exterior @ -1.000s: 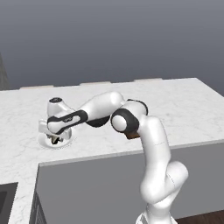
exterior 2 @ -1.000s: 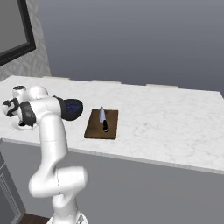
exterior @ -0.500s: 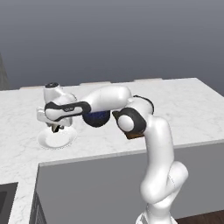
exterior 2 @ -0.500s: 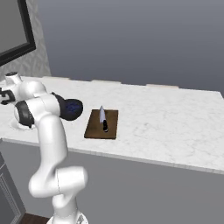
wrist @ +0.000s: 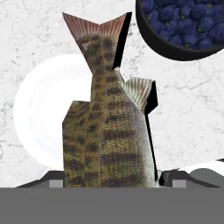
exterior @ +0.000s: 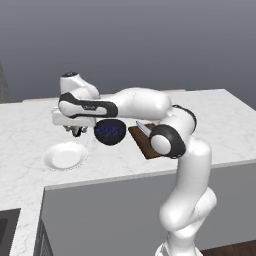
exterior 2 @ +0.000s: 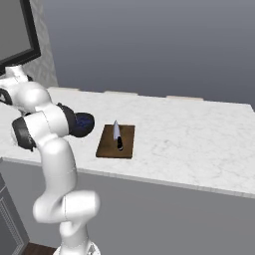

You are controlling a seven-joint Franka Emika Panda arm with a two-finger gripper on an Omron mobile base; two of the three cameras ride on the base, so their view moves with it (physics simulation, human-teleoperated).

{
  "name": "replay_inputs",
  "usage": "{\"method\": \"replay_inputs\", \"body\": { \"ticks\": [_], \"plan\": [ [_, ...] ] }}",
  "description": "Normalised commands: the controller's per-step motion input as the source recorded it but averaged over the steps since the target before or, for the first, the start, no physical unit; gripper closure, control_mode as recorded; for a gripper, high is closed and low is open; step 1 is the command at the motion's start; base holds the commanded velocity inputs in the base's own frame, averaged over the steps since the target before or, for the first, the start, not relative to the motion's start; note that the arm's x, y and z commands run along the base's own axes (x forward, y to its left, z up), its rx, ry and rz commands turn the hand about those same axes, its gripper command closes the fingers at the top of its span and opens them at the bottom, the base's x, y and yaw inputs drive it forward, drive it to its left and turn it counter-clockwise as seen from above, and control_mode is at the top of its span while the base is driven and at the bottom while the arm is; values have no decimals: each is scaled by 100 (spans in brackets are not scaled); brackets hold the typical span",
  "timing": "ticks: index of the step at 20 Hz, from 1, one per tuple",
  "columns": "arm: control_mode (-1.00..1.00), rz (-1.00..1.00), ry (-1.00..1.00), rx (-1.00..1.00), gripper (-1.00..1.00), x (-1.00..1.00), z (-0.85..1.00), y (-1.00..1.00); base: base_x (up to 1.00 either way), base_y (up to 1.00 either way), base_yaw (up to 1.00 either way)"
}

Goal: Pick up the knife from the drawer and place it on the cutting board. Then place the meat from the plate to the cutting board.

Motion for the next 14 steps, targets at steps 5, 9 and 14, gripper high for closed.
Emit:
{"method": "replay_inputs", "body": {
  "ticks": [5,9,14],
  "plan": [
    [-100,14,0,6,100,-29,19,-100,0,0,0],
    [-100,16,-1,8,100,-32,1,-100,0,0,0],
    [-100,15,-2,2,100,-38,0,-100,0,0,0]
  ]
}}
